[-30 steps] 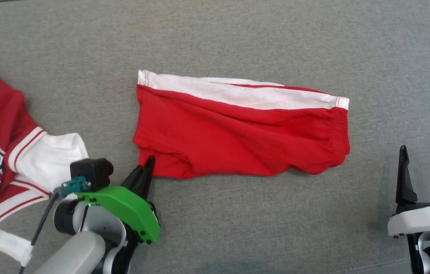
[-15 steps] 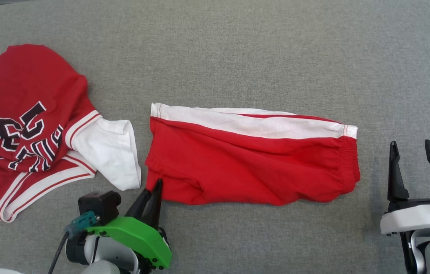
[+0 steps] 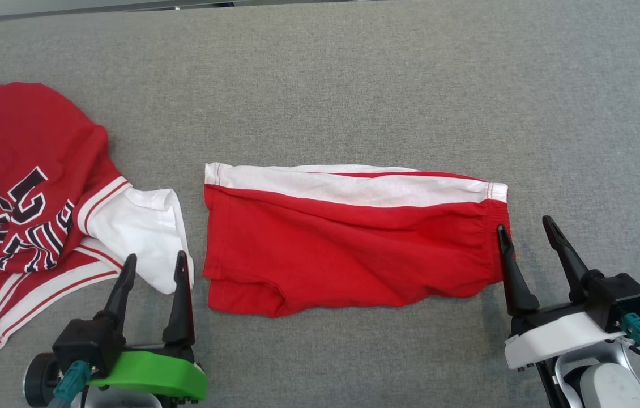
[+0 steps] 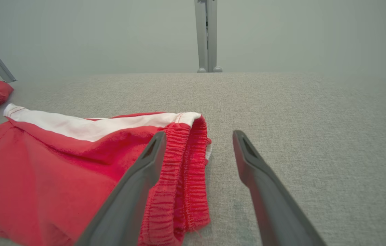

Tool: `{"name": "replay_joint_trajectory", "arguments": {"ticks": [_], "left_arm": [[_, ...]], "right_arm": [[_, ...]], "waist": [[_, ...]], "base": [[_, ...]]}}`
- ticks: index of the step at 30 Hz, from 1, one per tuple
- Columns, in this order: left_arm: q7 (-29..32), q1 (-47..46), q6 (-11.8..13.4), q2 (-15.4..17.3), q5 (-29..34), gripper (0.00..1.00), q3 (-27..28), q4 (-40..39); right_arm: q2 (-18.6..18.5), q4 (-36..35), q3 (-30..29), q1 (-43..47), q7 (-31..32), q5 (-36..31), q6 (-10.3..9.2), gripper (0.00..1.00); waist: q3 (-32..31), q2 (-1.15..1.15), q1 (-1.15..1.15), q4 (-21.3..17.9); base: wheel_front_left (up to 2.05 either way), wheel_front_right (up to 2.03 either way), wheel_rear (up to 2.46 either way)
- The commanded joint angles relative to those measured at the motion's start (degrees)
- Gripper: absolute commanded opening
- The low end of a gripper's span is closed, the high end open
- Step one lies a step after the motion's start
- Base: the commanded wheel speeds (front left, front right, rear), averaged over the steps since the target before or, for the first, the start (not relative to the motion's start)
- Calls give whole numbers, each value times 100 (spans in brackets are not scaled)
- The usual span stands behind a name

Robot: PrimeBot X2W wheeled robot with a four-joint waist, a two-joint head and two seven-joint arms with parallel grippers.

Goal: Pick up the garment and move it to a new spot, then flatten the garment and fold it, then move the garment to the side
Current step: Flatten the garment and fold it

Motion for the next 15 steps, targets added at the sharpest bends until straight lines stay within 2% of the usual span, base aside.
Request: {"name": "replay_joint_trajectory", "arguments": {"ticks": [1,8,15], "left_arm": [[-53,161,-10,-49,136,100,237,-20],[-44,432,-257,-319,410,100,730,-16],[-45,602,-603,-547,767,100,990,79]], "right_arm": [[-112,35,74,-45,173,83,-2,100],[-279,301,118,-181,540,251,-2,100],[-378,852,188,-393,884,792,-2,100]], "waist": [[-5,13,0,43],[-6,13,0,194],[24,13,0,321]], "base": [[0,0,0],[0,0,0],[0,0,0]]}}
